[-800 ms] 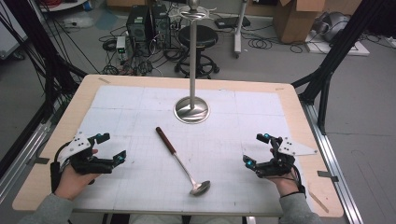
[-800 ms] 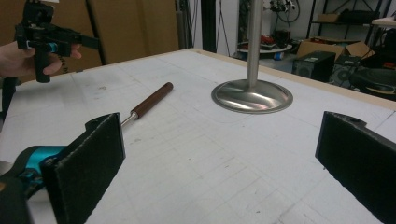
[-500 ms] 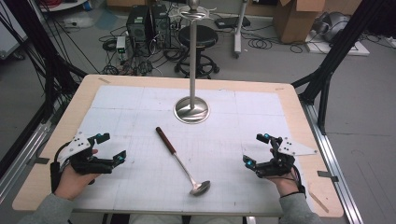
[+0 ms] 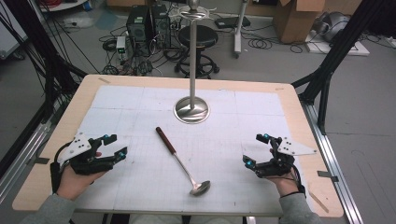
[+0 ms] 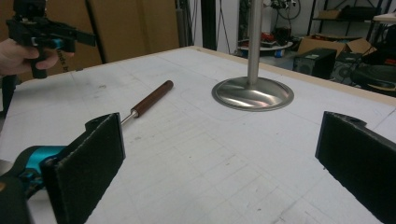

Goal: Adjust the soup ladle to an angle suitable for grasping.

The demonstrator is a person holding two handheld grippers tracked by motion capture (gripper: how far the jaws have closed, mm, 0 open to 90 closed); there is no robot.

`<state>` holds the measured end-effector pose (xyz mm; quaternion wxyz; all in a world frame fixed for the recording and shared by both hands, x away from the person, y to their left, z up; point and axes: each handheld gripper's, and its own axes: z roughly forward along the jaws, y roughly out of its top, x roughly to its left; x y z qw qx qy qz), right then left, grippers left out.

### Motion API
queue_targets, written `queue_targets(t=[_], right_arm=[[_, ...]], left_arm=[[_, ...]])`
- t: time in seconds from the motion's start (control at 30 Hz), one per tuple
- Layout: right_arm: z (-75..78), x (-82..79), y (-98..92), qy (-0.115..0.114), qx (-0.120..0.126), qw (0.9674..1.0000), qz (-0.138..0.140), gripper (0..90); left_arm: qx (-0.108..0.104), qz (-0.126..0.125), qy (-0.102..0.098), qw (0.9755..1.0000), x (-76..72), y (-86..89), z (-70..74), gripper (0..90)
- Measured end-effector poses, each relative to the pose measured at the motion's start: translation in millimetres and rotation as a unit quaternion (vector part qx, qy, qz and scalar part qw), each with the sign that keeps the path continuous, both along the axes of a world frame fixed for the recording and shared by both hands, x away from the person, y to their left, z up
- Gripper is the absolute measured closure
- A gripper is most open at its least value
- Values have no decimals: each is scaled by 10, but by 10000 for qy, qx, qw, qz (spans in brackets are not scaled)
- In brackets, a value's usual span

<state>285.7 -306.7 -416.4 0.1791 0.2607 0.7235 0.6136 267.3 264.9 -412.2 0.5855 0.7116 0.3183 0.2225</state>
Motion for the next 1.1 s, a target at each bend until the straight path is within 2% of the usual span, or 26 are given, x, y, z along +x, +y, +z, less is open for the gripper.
queue_targets(t=[0.03, 0.07, 0.1, 0.17, 0.23, 0.4, 0.5, 0.67, 0.83, 1.0, 1.1], right_arm=[[2, 0, 0, -18, 6, 10000, 23, 3], [6, -7, 3, -7, 34, 10000, 48, 3], [7, -9, 4, -23, 34, 10000, 59, 3], [5, -8, 7, -11, 44, 10000, 53, 3], [5, -8, 5, -7, 34, 10000, 50, 3], [1, -1, 6, -16, 25, 10000, 65, 3], [7, -9, 16, -44, 52, 9999, 152, 3], [4, -7, 19, -45, 32, 9999, 153, 3], [0, -7, 30, -37, -14, 9999, 127, 3], [0, -8, 30, -22, -12, 9999, 131, 3], [12, -17, 23, -95, 20, 9999, 131, 3]], left_arm=[[-30, -32, 38, 10000, -8, 0, 13, 504], [-20, -37, -35, 10000, -16, -5, 20, 575], [21, -15, -111, 9999, -24, -16, 23, 571], [66, -35, -90, 9999, -30, -22, 27, 649], [224, -69, -129, 9996, -53, -64, 24, 726], [369, -168, -86, 9991, -62, -132, 21, 897], [506, -306, -62, 9982, -66, -220, 16, 899], [559, -382, -46, 9977, -55, -295, 18, 899], [439, -527, -51, 9976, -26, -394, 30, 900], [315, -703, 79, 9970, -7, -527, 35, 899], [-36, -744, 225, 9970, 22, -561, 43, 900]])
